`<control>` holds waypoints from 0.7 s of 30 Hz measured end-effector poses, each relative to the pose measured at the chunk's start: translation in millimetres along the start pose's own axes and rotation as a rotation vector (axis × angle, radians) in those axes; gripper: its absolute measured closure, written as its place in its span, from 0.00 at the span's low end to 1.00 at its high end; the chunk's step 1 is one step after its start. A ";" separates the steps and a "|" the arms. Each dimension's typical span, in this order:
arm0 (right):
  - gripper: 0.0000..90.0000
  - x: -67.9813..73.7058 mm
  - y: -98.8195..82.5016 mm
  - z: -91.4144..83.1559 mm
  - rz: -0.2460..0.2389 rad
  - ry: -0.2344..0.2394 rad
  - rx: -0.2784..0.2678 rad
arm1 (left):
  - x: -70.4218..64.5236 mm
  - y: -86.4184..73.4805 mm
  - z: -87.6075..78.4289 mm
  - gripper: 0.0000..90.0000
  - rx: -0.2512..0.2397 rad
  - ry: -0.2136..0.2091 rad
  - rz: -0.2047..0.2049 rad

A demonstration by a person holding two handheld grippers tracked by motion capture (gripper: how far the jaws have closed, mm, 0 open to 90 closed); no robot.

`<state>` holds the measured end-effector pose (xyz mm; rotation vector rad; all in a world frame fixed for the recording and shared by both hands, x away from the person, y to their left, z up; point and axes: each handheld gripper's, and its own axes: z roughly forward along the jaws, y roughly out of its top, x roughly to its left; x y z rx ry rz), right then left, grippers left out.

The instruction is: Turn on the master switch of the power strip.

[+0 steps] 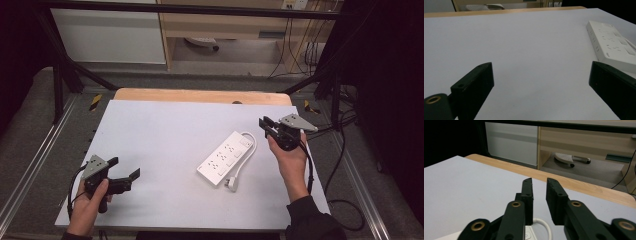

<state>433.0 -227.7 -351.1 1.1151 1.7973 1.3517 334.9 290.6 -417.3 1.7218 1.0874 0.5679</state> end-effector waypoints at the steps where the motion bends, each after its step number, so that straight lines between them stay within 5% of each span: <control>1: 0.89 -0.5 0.2 1.5 0.003 0.002 0.002 | 0.0 0.0 0.0 0.06 0.000 0.000 0.000; 21: 1.00 -2.4 6.2 25.1 0.021 0.025 0.061 | -1.9 0.5 0.1 0.07 0.000 -0.008 0.010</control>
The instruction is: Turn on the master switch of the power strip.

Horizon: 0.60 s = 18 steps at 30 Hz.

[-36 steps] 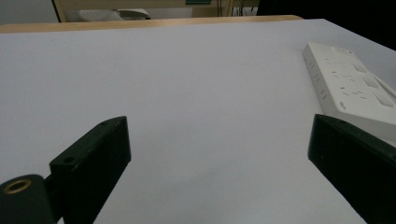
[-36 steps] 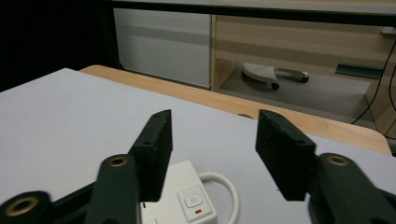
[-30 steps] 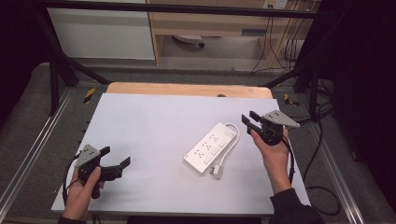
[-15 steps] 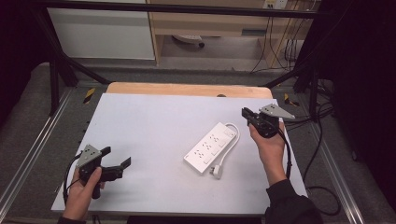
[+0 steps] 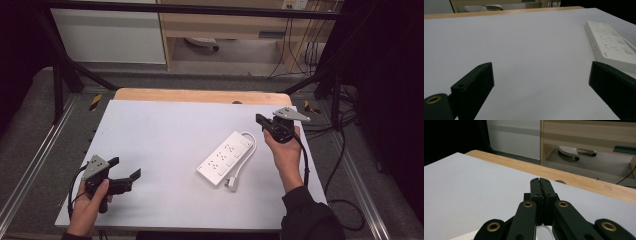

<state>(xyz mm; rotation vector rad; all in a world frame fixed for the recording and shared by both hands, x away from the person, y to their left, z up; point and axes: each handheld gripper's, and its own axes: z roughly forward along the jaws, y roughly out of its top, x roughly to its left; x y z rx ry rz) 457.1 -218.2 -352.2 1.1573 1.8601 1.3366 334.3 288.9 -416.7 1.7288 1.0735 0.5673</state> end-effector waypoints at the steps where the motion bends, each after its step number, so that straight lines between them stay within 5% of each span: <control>1: 1.00 0.4 -0.2 1.1 0.001 0.002 0.005 | 0.1 0.0 0.1 0.07 0.002 0.003 0.001; 18: 1.00 5.2 -12.6 17.4 0.004 0.030 0.074 | 0.1 0.0 0.1 0.07 0.005 0.004 0.002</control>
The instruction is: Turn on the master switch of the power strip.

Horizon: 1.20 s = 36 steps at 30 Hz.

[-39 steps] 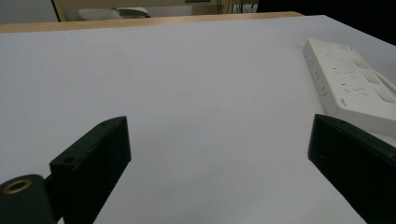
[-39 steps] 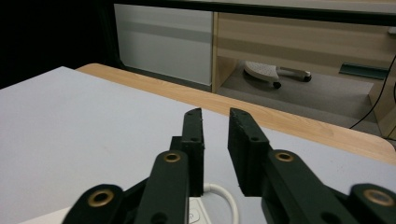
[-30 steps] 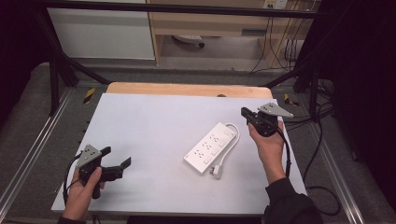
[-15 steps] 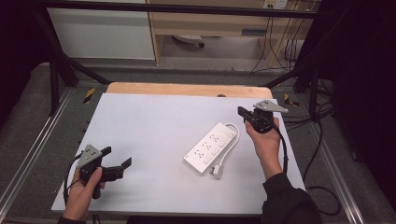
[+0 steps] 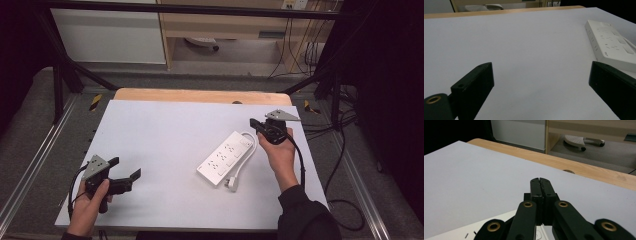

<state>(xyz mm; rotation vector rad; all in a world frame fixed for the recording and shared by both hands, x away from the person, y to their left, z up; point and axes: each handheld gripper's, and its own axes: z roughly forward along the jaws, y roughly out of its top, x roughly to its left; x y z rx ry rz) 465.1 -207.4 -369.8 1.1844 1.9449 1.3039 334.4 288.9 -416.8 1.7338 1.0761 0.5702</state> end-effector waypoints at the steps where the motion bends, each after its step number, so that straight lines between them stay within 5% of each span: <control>1: 1.00 0.1 -0.8 0.3 0.007 0.002 0.001 | 0.0 0.0 -0.1 0.07 0.000 0.000 0.000; 18: 1.00 6.9 -7.0 9.1 0.012 0.005 0.045 | 0.2 0.1 -0.5 0.07 -0.003 0.002 -0.003; 36: 1.00 6.3 -34.2 15.2 0.043 0.003 0.084 | 0.7 0.0 -0.4 0.06 0.000 0.006 -0.006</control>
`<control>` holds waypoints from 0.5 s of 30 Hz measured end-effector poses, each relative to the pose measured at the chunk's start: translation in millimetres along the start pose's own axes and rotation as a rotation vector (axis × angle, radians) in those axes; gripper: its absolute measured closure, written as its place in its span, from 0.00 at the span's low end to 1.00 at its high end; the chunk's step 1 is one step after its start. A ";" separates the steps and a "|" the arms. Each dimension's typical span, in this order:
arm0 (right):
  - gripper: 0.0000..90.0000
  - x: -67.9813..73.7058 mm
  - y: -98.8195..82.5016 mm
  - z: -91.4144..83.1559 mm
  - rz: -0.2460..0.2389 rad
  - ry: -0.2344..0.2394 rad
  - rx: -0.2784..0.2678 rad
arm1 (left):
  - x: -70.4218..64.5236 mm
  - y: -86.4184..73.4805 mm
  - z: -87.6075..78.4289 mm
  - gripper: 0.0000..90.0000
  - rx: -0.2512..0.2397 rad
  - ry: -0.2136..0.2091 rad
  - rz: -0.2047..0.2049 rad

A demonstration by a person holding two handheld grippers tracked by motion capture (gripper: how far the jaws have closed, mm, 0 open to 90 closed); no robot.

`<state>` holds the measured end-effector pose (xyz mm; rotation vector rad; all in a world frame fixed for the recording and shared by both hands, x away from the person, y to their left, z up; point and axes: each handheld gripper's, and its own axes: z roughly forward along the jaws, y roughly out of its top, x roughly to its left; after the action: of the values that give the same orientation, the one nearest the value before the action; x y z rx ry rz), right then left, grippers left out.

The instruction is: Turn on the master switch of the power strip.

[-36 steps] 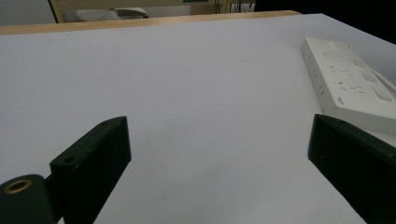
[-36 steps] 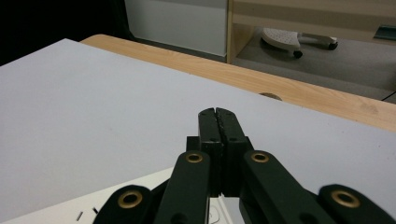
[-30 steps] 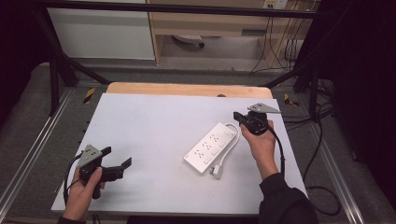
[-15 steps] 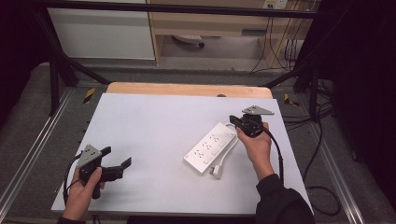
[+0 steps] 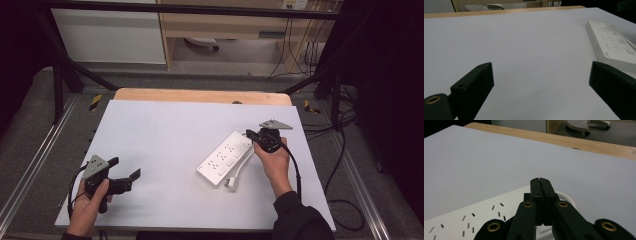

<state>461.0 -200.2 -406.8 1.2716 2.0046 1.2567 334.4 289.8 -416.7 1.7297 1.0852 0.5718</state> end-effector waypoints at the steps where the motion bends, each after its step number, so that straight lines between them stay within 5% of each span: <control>1: 1.00 -0.2 -1.0 0.3 -0.004 0.001 0.000 | 0.6 0.1 -0.1 0.06 0.000 0.001 0.001; 15: 1.00 -1.3 -9.4 0.1 0.015 -0.002 -0.018 | 0.5 0.0 0.0 0.06 0.001 0.000 0.001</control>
<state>457.4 -202.8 -415.1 1.2814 1.9819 1.2775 334.6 290.2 -416.7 1.7308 1.0847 0.5723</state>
